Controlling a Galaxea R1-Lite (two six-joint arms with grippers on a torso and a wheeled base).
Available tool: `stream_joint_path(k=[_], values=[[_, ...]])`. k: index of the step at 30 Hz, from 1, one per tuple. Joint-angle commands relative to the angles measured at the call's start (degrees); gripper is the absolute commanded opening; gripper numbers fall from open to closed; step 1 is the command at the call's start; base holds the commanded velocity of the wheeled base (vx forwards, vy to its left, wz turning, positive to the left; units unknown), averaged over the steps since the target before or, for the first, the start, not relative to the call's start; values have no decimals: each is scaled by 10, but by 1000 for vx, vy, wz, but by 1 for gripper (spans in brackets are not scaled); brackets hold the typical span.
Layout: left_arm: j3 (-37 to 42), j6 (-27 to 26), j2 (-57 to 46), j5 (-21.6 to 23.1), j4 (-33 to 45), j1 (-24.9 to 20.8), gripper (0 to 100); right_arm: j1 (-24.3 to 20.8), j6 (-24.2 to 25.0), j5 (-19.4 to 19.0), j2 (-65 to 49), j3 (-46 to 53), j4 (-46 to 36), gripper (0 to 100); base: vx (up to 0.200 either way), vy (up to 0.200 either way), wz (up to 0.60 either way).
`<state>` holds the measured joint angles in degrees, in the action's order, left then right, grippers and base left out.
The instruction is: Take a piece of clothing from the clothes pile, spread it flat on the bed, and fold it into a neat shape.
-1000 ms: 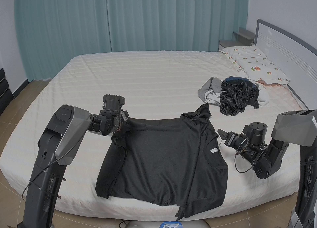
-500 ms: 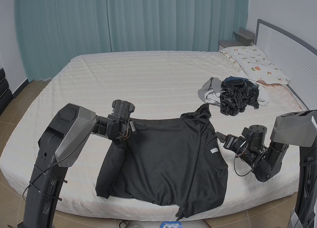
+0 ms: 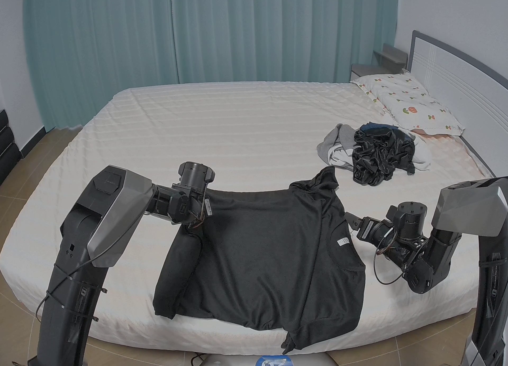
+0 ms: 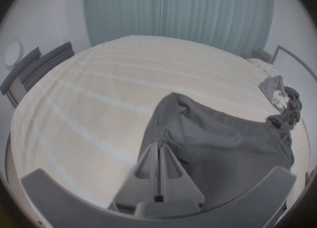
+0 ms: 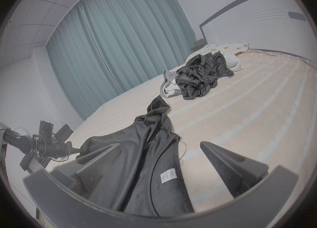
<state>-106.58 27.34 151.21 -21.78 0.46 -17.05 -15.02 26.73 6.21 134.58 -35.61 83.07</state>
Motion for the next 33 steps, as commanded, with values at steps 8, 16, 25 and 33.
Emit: stream_joint_path(k=[8, 16, 25, 33], values=[[-13, 1, -22, 6, 0, 55, 0, -1, 3, 0, 1, 7, 3, 100, 0, 0, 0], [-21, 8, -16, 68, -4, 113, 0, -1, 3, 0, 4, 8, 13, 100, 0, 0, 0], [-78, 35, 15, 88, -20, 147, 0, -8, 28, -1, 2, 8, 13, 100, 0, 0, 0], [-79, 32, 29, 101, -44, 155, 100, -5, 34, -25, 13, 28, 14, 100, 0, 0, 0]])
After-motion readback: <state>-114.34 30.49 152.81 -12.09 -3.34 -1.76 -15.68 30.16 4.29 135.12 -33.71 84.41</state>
